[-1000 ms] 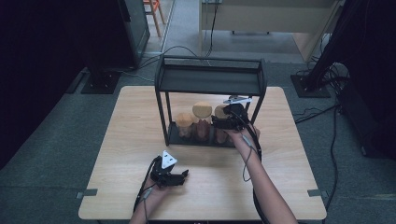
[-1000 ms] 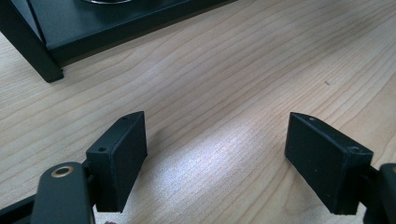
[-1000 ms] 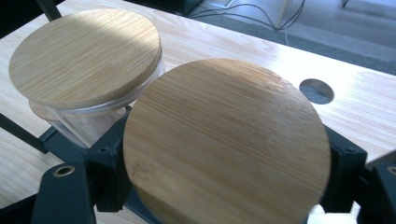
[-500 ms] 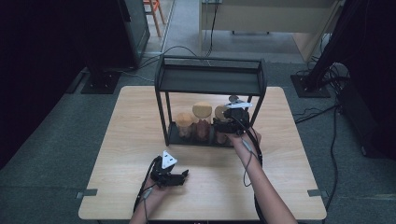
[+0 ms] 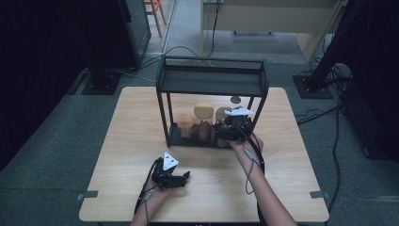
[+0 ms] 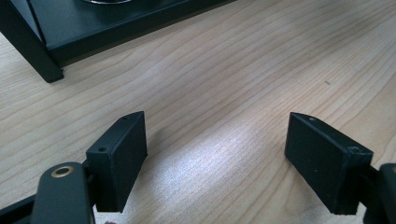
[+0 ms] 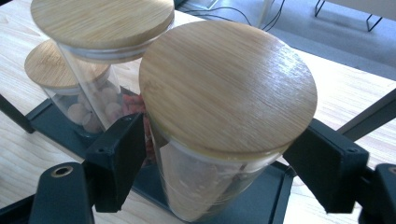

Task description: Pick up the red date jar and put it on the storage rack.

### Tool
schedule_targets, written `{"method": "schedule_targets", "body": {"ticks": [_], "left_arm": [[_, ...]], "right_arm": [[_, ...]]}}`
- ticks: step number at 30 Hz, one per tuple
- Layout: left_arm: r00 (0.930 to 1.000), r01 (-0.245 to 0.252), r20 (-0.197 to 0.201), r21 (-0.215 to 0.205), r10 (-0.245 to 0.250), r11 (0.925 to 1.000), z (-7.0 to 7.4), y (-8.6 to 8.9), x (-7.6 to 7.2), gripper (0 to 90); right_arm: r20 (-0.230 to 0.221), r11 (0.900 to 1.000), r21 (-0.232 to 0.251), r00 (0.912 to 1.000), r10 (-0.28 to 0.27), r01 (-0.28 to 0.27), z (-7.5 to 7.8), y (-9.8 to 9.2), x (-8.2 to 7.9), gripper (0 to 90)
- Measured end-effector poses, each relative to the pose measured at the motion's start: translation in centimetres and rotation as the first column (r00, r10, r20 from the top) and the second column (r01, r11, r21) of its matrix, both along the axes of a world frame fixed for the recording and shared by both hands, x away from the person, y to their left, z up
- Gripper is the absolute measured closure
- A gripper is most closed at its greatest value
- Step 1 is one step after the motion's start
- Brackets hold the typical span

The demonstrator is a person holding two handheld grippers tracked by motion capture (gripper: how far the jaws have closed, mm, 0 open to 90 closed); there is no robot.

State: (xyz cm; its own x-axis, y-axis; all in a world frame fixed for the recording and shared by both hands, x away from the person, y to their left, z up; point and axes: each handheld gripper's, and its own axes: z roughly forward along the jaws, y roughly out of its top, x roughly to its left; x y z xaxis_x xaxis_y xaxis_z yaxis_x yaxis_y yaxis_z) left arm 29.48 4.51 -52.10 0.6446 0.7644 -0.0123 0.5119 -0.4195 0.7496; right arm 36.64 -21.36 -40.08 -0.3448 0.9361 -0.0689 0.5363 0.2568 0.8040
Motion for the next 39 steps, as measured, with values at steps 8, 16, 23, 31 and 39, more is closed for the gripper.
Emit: {"method": "schedule_targets", "body": {"ticks": [8,16,23,31,39], "left_arm": [[1.0,-0.001,0.001,0.003,0.001,1.0,0.0,0.0,0.0,21.4],[1.0,-0.001,0.002,0.005,0.001,1.0,0.0,0.0,0.0,21.5],[1.0,-0.002,0.002,0.005,0.002,1.0,0.0,0.0,0.0,21.5],[1.0,-0.003,0.002,0.005,0.003,1.0,0.0,-0.1,0.0,21.5],[1.0,-0.003,0.003,0.002,0.003,1.0,0.0,-0.1,0.0,21.4]], "right_arm": [[0.006,1.0,-0.007,1.0,0.007,-0.007,-0.2,0.1,-0.8,21.7],[0.005,1.0,0.015,0.9997,0.024,-0.024,-0.7,-0.5,-1.6,21.4],[0.016,0.998,0.04,0.9988,0.046,-0.047,-0.9,-0.8,-2.0,21.3],[0.016,0.996,0.06,0.9982,0.058,-0.059,-1.0,-1.3,-2.5,21.3],[0.025,0.993,0.069,0.9951,0.095,-0.097,-1.5,-1.4,-3.1,21.3]]}}
